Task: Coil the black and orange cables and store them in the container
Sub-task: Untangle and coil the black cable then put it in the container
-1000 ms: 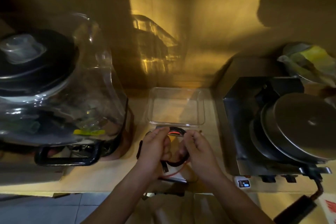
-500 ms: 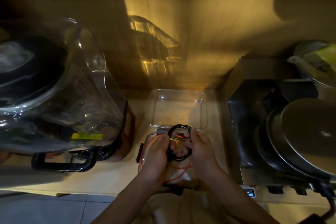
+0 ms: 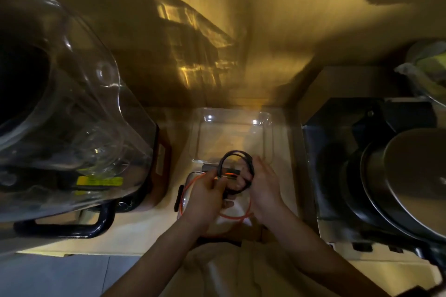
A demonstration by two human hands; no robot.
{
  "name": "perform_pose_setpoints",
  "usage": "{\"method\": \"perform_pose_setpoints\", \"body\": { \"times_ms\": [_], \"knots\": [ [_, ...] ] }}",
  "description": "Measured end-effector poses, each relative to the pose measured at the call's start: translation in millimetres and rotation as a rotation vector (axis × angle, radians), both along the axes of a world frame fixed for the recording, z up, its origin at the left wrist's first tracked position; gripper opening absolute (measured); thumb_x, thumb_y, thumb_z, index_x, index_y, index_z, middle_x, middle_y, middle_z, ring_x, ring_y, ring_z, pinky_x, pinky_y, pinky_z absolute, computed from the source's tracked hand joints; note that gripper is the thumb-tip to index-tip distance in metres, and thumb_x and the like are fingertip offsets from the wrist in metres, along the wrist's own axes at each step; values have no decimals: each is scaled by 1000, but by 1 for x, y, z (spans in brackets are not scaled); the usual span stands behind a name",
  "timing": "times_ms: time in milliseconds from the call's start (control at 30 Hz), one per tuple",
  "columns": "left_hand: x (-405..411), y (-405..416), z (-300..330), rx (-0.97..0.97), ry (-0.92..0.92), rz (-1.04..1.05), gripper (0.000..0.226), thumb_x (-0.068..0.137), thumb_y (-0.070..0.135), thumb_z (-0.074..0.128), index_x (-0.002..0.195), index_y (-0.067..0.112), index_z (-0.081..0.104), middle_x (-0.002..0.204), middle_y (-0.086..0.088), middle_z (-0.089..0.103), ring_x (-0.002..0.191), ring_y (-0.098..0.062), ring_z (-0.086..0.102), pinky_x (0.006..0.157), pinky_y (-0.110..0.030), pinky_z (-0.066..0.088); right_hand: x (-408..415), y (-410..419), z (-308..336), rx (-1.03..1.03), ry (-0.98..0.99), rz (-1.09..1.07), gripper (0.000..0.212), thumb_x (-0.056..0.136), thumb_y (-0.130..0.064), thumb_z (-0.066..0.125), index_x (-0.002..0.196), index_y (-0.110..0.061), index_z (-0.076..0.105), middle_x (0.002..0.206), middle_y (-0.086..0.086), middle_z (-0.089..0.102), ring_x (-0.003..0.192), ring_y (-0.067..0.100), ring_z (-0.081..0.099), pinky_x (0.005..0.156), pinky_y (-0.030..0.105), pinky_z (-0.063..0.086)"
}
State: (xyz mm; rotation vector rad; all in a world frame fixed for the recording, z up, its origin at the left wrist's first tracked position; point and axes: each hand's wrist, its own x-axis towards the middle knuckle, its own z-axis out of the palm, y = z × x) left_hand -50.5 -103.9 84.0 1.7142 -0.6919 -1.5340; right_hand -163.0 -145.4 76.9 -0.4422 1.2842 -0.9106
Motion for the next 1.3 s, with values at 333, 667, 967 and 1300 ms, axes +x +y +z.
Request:
{"method": "perform_pose_setpoints", "body": {
  "times_ms": [333, 667, 967, 1300],
  "knots": [
    [7, -40, -31, 72, -17, 238, 27, 99, 8, 46, 84, 17, 66, 78, -6, 74, 79, -21, 72, 65, -35, 56, -1, -38, -22, -56, 156, 199, 31, 105, -16, 38, 94, -9, 66, 68, 9, 56, 70, 25, 52, 73, 39, 45],
    [14, -94, -64, 75, -138, 362, 31, 96, 8, 56, 73, 24, 70, 73, -1, 70, 74, -17, 64, 80, -36, 53, 5, -91, -60, -253, 650, 390, 40, 103, -21, 46, 83, 0, 72, 93, 12, 74, 84, 20, 66, 65, 9, 42],
    [23, -131, -77, 197, -349, 75, 36, 89, -1, 51, 69, 25, 65, 79, -7, 71, 74, -28, 70, 74, -48, 61, 18, -128, -83, -164, 570, 367, 33, 102, -14, 49, 81, -1, 71, 71, 4, 67, 66, 5, 57, 69, 22, 43],
    [25, -155, -109, 393, 35, 375, 20, 95, -8, 45, 104, -4, 62, 80, -15, 61, 67, -26, 60, 60, -33, 50, 37, -152, -118, -43, 574, 401, 20, 98, -10, 55, 110, 4, 60, 96, 16, 68, 74, 15, 61, 51, 9, 40]
  ]
}}
